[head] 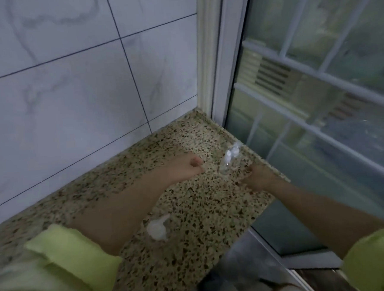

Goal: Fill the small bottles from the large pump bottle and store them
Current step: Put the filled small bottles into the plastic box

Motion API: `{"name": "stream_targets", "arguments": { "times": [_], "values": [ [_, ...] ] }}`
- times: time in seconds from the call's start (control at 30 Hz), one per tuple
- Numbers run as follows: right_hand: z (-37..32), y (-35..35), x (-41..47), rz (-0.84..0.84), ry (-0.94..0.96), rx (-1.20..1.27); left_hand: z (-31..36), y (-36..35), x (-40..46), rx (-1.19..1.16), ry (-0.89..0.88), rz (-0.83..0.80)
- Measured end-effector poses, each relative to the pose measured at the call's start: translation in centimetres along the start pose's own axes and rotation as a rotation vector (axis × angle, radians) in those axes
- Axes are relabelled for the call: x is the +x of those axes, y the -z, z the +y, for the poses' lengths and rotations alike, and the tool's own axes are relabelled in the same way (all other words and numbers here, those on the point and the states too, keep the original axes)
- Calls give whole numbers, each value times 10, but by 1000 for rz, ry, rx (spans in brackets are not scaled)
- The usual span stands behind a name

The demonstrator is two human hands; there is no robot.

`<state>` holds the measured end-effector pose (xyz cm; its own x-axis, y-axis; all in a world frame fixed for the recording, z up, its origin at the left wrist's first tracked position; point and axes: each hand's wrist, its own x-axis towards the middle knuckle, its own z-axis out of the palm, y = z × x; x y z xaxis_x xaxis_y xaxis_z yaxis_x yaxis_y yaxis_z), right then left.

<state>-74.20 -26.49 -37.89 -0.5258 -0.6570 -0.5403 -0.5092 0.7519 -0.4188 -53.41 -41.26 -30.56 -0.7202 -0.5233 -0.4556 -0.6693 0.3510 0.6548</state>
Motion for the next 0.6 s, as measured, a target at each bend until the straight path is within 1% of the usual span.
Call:
{"name": "stream_targets", "arguments": {
  "times": [0.07, 0.17, 0.23, 0.3, 0.4, 0.5, 0.6],
  "values": [
    [8, 11, 19, 27, 71, -36, 8, -12, 26, 62, 50, -37],
    [12, 17, 39, 84, 132, -30, 21, -24, 53, 146, 57, -126],
    [13, 19, 53, 126, 205, 4, 30, -28, 69, 136, 54, -169],
    [13, 16, 63, 137, 275, 11, 34, -32, 84, 124, 64, -177],
    [11, 15, 83, 74, 317, 53, 33, -43, 109, 162, 84, -175],
    [11, 13, 93, 11, 305, 28, 27, -55, 129, 207, 92, -177],
    [13, 10, 99, 24, 282, 5, 24, -66, 144, 223, 111, -182]
  ]
}}
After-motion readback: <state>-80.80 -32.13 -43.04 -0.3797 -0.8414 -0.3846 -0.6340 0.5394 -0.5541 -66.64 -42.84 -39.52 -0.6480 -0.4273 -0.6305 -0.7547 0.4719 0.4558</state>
